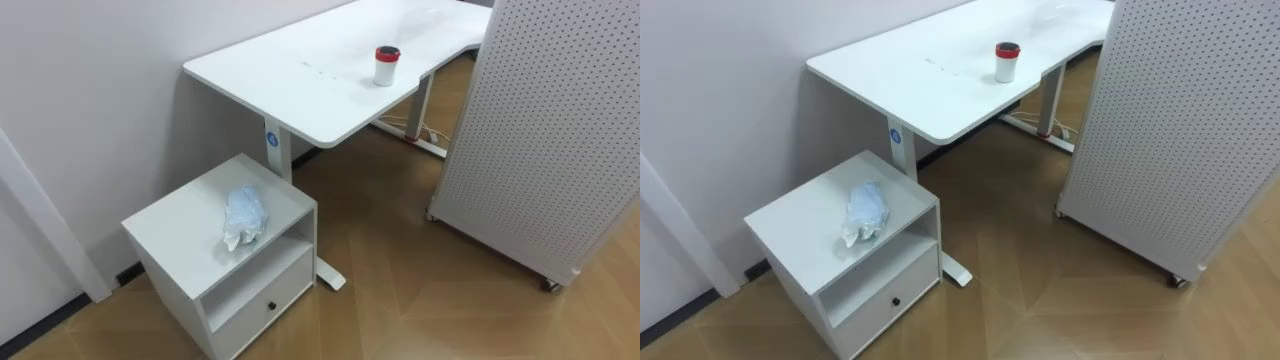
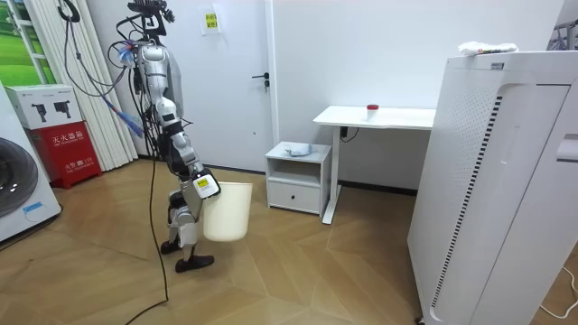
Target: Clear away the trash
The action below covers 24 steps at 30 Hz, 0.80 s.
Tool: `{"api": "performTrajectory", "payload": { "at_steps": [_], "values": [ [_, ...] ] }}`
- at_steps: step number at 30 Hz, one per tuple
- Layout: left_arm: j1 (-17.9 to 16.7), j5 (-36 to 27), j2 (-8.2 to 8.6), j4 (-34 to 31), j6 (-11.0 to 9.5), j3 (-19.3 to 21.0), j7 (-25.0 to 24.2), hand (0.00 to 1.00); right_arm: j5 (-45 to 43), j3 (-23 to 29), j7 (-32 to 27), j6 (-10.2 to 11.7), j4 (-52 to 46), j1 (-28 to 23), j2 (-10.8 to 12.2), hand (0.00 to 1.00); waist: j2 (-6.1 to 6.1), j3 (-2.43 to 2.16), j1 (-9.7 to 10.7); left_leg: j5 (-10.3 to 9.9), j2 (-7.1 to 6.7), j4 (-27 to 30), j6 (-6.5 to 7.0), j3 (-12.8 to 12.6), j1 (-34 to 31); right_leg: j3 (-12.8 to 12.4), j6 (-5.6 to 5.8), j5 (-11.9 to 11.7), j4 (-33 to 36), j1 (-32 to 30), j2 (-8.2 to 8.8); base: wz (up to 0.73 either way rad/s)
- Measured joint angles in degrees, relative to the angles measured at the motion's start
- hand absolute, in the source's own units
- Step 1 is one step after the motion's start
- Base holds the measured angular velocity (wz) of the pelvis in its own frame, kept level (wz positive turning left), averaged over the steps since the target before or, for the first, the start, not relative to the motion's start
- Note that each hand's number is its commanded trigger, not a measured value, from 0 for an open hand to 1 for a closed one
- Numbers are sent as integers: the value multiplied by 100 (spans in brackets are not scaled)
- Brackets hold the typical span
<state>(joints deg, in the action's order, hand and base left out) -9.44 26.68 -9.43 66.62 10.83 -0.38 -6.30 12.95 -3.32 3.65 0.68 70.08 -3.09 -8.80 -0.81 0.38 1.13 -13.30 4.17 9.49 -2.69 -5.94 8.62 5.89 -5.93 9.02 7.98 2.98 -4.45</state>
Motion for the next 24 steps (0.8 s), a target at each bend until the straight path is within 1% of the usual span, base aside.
{"api": "performTrajectory", "payload": {
  "at_steps": [8,18,21,22,23,24],
  "values": [
    [-60,-14,18,-6,2,0,116,0,2,-12,-71,2,-5,-15,4,100,-32,-1,-47,0,-3,4,0,-18,11,0,-3,2,2,-9,1,0],
    [-25,-10,16,-36,-1,7,117,0,5,-11,-94,-17,-22,-18,5,100,-39,-22,-31,0,8,36,0,46,-25,47,-21,22,21,0,1,1],
    [-34,-8,15,-33,-2,106,118,0,-4,-4,-88,-51,-33,-20,6,100,-85,-14,-35,-23,8,202,-4,-11,-34,47,-44,78,83,-2,15,-1],
    [-48,16,16,-22,-13,211,118,0,-8,14,-73,-66,-11,-20,5,100,-100,-24,-49,-52,16,335,-17,-13,-56,42,-62,115,132,11,16,-5],
    [-54,39,16,-25,-21,267,118,0,-9,26,-53,-70,-11,-20,3,100,-114,-17,-57,-71,22,428,-25,-13,-80,51,-72,147,193,2,18,-5],
    [-68,49,6,-25,-39,358,118,0,-8,53,-18,-75,-12,-33,-3,100,-128,-1,-64,-126,35,710,-50,-16,-163,44,-89,233,300,-3,28,0]
  ]
}}
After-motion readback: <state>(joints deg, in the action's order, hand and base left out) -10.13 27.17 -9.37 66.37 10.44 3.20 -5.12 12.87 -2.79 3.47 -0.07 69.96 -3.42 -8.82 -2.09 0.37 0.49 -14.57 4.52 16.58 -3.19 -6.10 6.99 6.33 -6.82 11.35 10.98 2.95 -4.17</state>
